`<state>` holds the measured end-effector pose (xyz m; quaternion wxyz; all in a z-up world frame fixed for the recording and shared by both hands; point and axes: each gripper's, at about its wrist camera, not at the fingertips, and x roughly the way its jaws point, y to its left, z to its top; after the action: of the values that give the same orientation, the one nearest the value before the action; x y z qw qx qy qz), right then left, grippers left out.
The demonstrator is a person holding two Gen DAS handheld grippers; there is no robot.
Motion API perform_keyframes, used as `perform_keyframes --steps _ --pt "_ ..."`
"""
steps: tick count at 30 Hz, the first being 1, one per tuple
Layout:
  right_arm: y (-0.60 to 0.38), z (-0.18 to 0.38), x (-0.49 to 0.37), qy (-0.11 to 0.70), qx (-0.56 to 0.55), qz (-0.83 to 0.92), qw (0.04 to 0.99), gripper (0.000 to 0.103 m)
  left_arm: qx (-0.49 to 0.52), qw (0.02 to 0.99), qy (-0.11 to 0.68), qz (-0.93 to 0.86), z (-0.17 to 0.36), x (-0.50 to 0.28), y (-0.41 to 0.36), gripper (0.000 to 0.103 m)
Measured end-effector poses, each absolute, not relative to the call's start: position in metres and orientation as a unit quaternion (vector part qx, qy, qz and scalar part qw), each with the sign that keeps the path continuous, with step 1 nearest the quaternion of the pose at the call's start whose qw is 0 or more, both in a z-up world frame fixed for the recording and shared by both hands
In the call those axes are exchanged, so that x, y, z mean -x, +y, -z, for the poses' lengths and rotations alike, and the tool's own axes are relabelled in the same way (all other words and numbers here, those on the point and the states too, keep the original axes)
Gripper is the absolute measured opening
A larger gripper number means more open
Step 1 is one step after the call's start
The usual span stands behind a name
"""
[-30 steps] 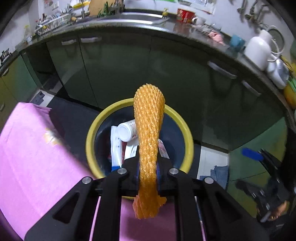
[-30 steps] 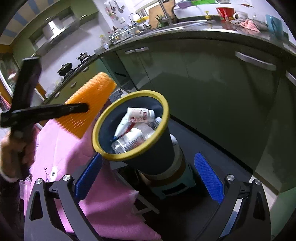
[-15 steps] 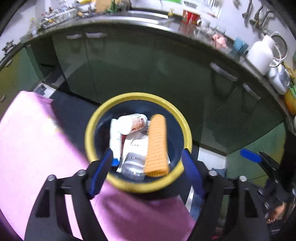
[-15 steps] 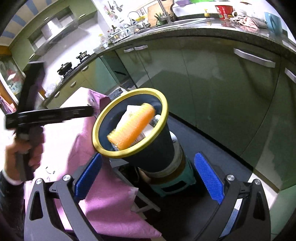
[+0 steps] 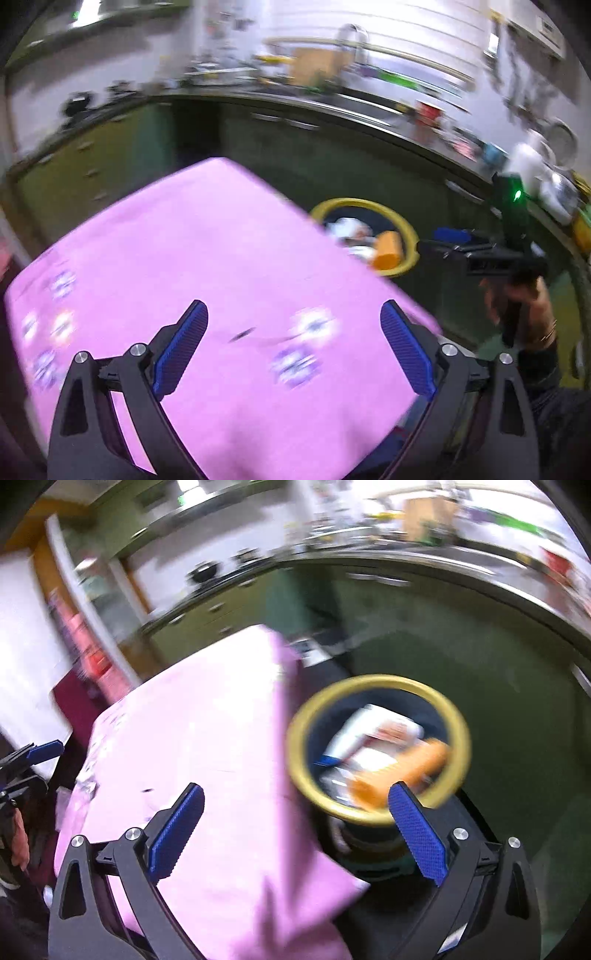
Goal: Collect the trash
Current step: 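Move the right gripper to the clear plastic cup and grasp it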
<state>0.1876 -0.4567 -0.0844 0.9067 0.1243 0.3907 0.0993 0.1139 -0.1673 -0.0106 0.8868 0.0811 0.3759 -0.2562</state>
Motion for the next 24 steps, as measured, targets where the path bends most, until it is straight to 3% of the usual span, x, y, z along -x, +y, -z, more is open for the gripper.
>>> perform_keyframes --steps 9,18,24 --pt "-0.265 0.054 -0.235 0.389 0.027 -0.339 0.856 0.098 -0.023 0.916 0.377 0.137 0.009 -0.069 -0.031 0.091" --pt "-0.09 0.064 -0.18 0.32 0.211 -0.565 0.731 0.098 0.042 0.948 0.315 -0.017 -0.028 -0.017 0.094 0.094" --pt "-0.037 0.083 -0.169 0.307 0.265 -0.61 0.681 0.098 0.068 0.948 0.309 -0.033 -0.025 -0.005 0.121 0.094"
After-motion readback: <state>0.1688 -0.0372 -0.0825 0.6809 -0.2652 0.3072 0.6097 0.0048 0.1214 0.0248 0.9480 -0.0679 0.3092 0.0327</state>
